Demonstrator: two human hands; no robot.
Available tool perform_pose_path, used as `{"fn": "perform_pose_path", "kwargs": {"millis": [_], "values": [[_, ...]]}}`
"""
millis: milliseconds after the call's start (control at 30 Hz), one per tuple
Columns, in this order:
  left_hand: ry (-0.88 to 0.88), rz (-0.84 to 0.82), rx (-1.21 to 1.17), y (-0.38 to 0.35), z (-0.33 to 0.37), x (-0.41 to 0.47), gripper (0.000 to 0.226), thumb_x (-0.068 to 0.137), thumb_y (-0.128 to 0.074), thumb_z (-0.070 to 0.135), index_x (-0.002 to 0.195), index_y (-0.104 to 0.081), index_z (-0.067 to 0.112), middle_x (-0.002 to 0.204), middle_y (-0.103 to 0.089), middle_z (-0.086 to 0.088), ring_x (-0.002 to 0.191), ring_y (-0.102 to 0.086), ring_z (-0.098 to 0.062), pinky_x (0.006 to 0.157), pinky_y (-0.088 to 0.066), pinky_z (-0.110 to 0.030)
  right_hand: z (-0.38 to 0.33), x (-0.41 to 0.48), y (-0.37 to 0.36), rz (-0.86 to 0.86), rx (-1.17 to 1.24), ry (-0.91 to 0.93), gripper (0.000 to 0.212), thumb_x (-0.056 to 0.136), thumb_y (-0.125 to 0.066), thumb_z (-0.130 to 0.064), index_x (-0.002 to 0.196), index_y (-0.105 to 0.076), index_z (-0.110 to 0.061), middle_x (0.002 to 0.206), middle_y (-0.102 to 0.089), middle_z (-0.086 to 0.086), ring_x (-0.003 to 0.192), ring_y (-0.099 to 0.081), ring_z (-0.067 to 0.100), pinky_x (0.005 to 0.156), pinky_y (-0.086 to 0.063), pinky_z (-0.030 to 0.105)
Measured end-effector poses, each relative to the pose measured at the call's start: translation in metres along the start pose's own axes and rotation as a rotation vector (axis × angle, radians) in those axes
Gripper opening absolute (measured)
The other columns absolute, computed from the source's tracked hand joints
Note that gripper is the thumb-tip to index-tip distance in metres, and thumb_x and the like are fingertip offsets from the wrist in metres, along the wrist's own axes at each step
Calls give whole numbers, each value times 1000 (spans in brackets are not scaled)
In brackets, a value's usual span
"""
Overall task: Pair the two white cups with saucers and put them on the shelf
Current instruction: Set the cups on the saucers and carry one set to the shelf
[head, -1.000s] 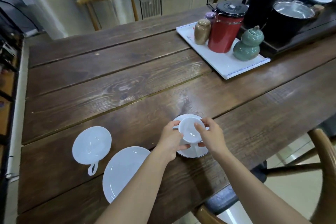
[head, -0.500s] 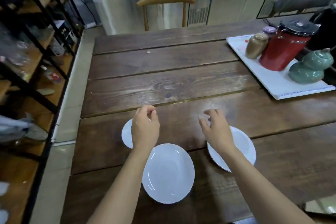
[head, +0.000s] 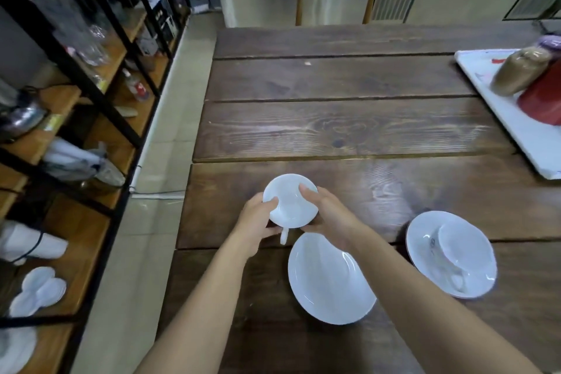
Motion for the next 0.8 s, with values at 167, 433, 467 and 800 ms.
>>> {"fn": "perform_pose_path", "kwargs": {"millis": [167,433,467,800], "values": [[-34,115,37,-4,14,-17,26,93,-52,23,117,-50,12,114,-57,-7,102,-60,-26,64,-57,-34,-8,-9,12,192,-52,88,49,85,-59,-45,125,-48,-19,119,-58,5,108,-59,25,87,-55,43],[-106,-6,386,-37,5,-42,19,90,-49,26,107,-53,18,109,-58,-1,91,-61,-20,60,-61,-35,-5,-58,50,450,-196,275,33,89,-56,-40,104,-60,-12,97,-63,2,92,-62,21,61,-48,26],[-111,-16,410,-41,1,-45,17,90,-48,22,105,-54,17,108,-58,-2,88,-61,-19,59,-60,-34,0,-63,53,474,-205,277,32,89,-56,-39,103,-60,-10,92,-61,-1,89,-60,19,61,-47,25],[-176,-16,529,-51,-31,-61,23,87,-42,8,96,-60,20,91,-59,4,68,-58,-10,64,-61,-45,46,-80,67,558,-323,241,28,90,-56,-34,99,-60,-8,96,-62,6,89,-57,23,67,-40,28]]}}
Point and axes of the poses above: each hand's wrist, its own x-axis towards the middle knuckle, its own y-axis out of the back of the hand, z = x × y, the point moved 9 cm from there along x, towards the middle knuckle
